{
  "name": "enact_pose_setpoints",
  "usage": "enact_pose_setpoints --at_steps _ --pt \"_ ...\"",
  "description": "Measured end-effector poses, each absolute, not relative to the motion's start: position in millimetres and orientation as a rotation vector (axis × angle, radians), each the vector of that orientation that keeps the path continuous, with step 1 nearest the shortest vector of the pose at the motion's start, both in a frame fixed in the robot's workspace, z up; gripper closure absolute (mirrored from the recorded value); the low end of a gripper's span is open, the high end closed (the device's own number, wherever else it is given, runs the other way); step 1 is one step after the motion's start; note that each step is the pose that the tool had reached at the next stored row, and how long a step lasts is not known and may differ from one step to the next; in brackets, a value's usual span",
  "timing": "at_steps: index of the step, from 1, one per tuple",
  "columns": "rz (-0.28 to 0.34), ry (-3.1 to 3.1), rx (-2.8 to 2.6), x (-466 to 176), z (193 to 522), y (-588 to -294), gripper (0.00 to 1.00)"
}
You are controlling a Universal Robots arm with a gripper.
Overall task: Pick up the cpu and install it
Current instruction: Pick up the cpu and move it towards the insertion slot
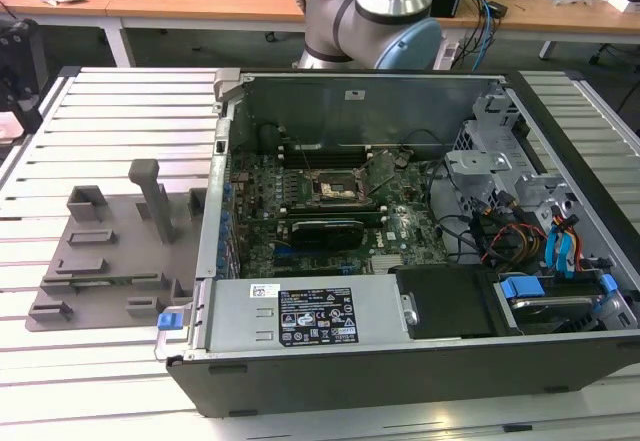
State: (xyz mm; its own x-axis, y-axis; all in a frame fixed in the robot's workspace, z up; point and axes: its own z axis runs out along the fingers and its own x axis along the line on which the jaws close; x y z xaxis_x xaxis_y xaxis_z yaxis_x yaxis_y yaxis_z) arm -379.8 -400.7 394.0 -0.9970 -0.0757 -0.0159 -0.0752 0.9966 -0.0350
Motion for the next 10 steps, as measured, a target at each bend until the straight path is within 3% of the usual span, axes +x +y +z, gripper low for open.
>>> enact_pose_setpoints --at_steps 10 --pt "-0.054 3.122 -0.118 -380 401 -356 0.45"
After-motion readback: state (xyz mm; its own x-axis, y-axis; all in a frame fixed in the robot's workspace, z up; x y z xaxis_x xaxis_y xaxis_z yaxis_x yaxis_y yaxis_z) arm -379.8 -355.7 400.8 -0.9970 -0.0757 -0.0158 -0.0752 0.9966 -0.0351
